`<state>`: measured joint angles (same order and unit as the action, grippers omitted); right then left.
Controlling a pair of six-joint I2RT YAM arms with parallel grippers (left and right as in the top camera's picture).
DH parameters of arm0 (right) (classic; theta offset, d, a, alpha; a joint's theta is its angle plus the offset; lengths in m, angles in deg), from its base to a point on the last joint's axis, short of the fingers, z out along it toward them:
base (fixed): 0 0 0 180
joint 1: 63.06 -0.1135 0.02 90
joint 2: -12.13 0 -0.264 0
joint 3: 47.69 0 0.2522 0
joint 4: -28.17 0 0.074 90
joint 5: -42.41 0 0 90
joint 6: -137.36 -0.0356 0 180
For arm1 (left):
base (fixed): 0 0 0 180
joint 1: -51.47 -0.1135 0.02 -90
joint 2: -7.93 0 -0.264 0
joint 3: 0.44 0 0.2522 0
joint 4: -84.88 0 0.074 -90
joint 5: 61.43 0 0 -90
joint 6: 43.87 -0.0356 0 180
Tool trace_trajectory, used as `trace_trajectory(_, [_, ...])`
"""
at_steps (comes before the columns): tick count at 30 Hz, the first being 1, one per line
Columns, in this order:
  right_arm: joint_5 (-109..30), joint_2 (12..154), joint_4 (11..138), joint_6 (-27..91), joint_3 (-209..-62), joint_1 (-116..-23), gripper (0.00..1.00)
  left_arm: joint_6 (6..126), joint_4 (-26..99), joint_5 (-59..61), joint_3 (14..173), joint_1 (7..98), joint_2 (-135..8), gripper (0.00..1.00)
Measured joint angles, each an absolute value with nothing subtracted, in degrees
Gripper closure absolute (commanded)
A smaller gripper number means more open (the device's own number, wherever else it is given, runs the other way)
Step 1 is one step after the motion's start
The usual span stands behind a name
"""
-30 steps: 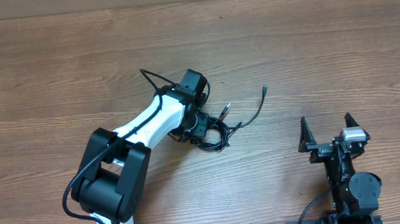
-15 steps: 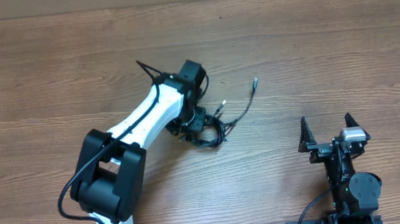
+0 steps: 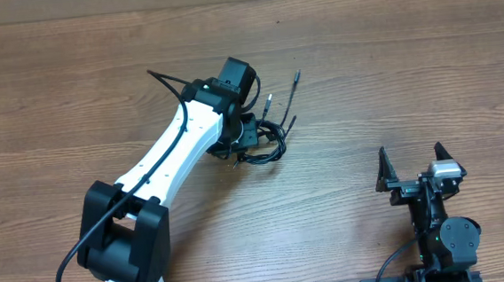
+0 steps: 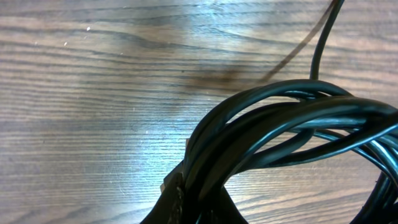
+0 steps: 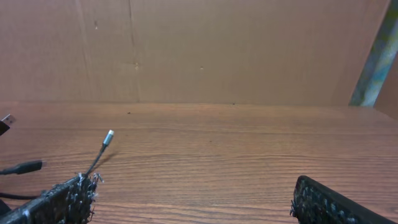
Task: Untangle cables
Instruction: 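Hold the lifted coil up with the left gripper, loose ends hanging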
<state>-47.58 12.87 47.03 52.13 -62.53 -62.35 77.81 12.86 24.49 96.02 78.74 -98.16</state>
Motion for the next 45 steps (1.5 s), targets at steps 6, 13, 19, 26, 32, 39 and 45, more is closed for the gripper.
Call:
trace_trajectory(6, [-47.58,12.87,47.01,52.13,-62.53,-62.35,0.0,81.09,12.88,24.49,96.02,78.72,-98.14,0.95])
trace_trajectory(13, [-47.58,12.87,47.05,52.13,-62.53,-62.35,0.0,82.69,12.86,24.49,95.99,78.72,-98.16,0.96])
trace_trajectory(19, [-47.58,12.87,47.05,52.13,-62.53,-62.35,0.0,82.93,12.82,24.49,96.02,78.72,-98.16,0.96])
trace_trajectory(26, [-47.58,12.87,47.05,52.13,-62.53,-62.35,0.0,83.3,12.73,24.8,95.99,78.72,-98.16,0.95])
trace_trajectory(32, [-47.58,12.87,47.05,52.13,-62.53,-62.35,0.0,83.3,12.58,25.41,95.86,78.72,-98.16,0.96])
trace_trajectory(39, [-47.6,12.87,47.03,52.13,-62.53,-62.35,0.0,83.32,12.47,25.43,94.25,78.72,-98.16,0.95])
trace_trajectory(45, [-47.58,12.87,47.05,52.13,-62.53,-62.35,0.0,83.32,12.69,25.8,91.62,78.7,-98.16,0.96])
